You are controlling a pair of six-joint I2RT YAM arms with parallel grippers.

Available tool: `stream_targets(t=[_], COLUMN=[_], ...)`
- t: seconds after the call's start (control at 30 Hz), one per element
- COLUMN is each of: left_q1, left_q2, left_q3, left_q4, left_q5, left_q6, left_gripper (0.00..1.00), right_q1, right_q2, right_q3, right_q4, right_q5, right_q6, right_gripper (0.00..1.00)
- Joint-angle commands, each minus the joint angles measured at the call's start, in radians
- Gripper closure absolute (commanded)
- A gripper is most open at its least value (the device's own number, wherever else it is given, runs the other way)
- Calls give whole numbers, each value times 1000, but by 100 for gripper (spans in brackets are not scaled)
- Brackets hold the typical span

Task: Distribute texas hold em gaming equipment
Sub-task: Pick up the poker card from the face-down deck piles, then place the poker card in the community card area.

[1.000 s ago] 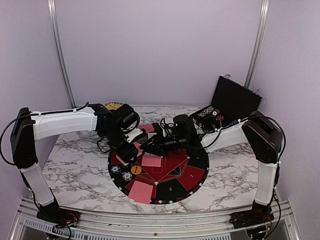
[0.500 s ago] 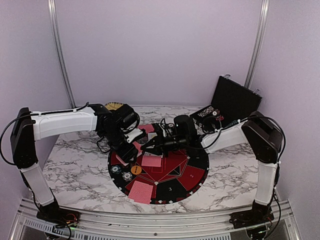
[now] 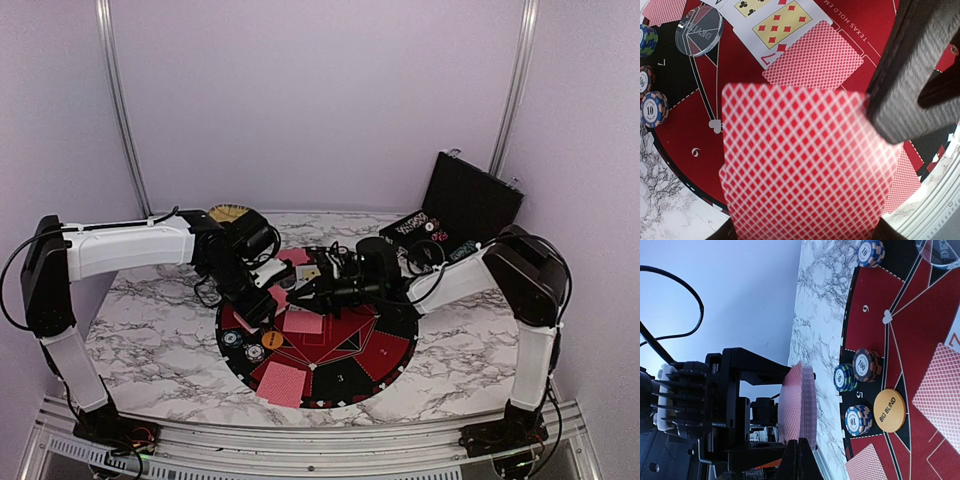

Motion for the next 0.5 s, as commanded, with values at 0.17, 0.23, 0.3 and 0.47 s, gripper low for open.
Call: stream_targets(t=[0.17,0.23,0.3,0.47], left_q1=[12,13,14,18], left_q2=[-46,-51,-54,-72], left_q3=[-33,-40,-49,-82], left_q4=[-29,-25,-20,-8], left_q5=[-30,-33,-35,-47], left_q6=[-3,-5,-5,-49], left_gripper=[76,75,75,75], right_q1=[-44,-50,-58,-65], right_q2=[-73,-89,-106,-156], right_q3=[-47,-69,-95,-187], right_q4=[35,40,45,96], right_q5=[35,52,71,142], right_q6=[26,31,37,89], right_gripper=[100,100,100,100])
